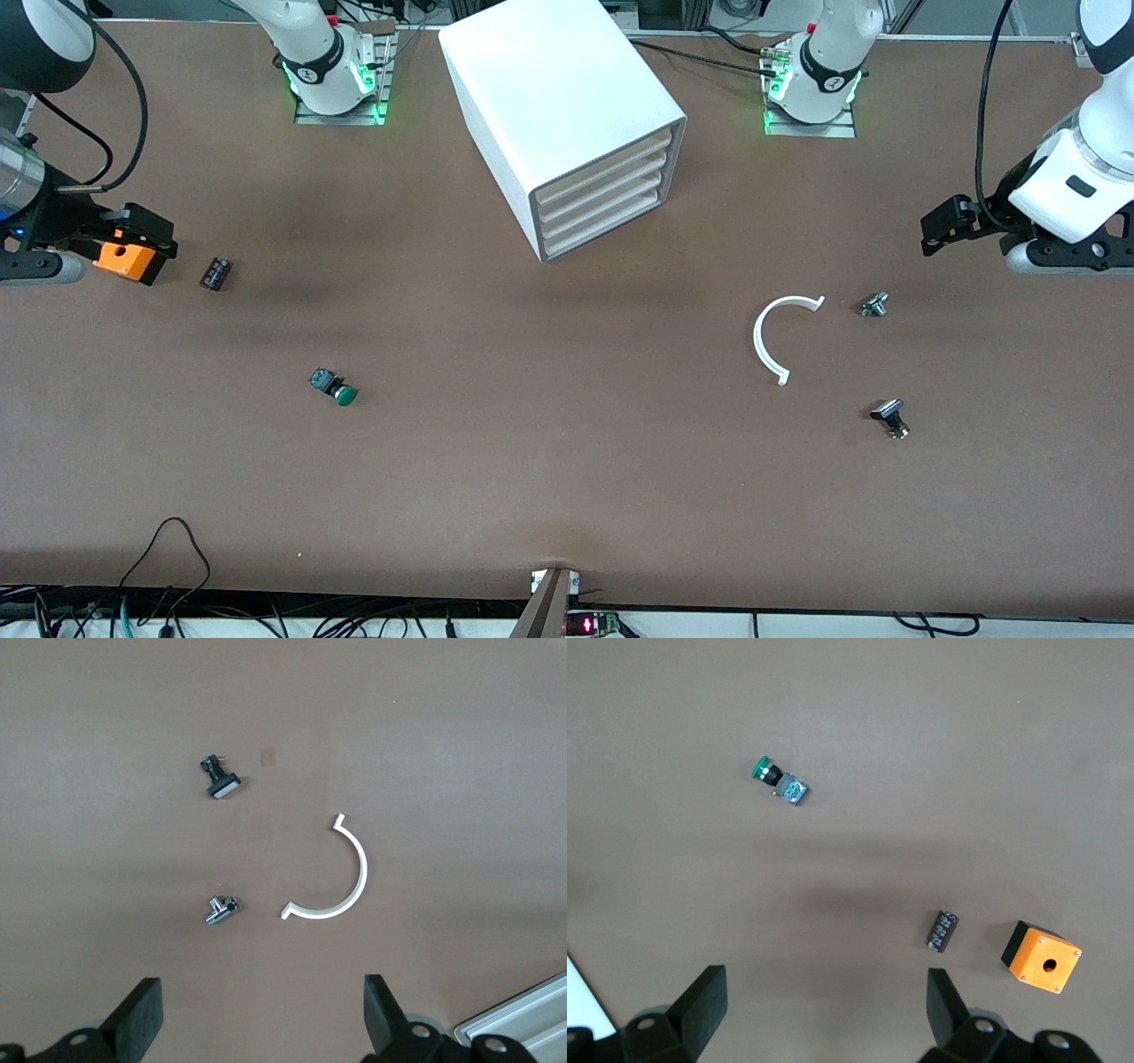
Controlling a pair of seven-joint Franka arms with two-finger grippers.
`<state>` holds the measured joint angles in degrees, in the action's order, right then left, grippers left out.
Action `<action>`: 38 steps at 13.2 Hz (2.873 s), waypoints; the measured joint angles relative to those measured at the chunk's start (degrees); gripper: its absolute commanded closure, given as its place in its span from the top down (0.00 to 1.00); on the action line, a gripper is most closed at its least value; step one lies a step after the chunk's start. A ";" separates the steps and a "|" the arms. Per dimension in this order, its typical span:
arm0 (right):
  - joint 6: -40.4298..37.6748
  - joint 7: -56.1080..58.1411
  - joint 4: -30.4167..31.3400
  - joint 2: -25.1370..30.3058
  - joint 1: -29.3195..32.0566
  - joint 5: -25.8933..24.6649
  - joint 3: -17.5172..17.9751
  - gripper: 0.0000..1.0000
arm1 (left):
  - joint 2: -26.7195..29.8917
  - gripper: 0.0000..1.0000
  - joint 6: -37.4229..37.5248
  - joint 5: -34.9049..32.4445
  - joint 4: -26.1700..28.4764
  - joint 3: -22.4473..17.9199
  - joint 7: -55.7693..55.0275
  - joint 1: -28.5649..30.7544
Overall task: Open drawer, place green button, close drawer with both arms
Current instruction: 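Move the left gripper toward the cabinet while the right gripper approaches the button, then grasp the drawer handle with the left gripper while the right gripper grasps the button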
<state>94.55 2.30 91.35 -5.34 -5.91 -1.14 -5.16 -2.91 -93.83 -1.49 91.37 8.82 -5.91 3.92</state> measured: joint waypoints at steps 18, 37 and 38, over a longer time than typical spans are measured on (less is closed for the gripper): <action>-0.06 -0.01 0.74 0.01 0.41 0.00 -0.79 1.00 | -6.48 1.00 2.18 -0.01 -0.14 -0.16 0.04 0.06; 4.59 0.37 -1.50 -16.17 -5.13 -0.22 0.63 1.00 | -26.71 1.00 -4.46 36.27 13.25 3.85 21.94 -0.75; 4.59 0.50 -1.67 -16.37 -5.13 -0.22 0.63 1.00 | -27.70 0.99 -7.47 38.59 15.67 4.57 26.98 -0.86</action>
<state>99.14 2.80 89.68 -21.71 -11.04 -1.36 -4.53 -30.60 -101.30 37.10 107.04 13.39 21.07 3.06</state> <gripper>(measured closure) 0.000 0.000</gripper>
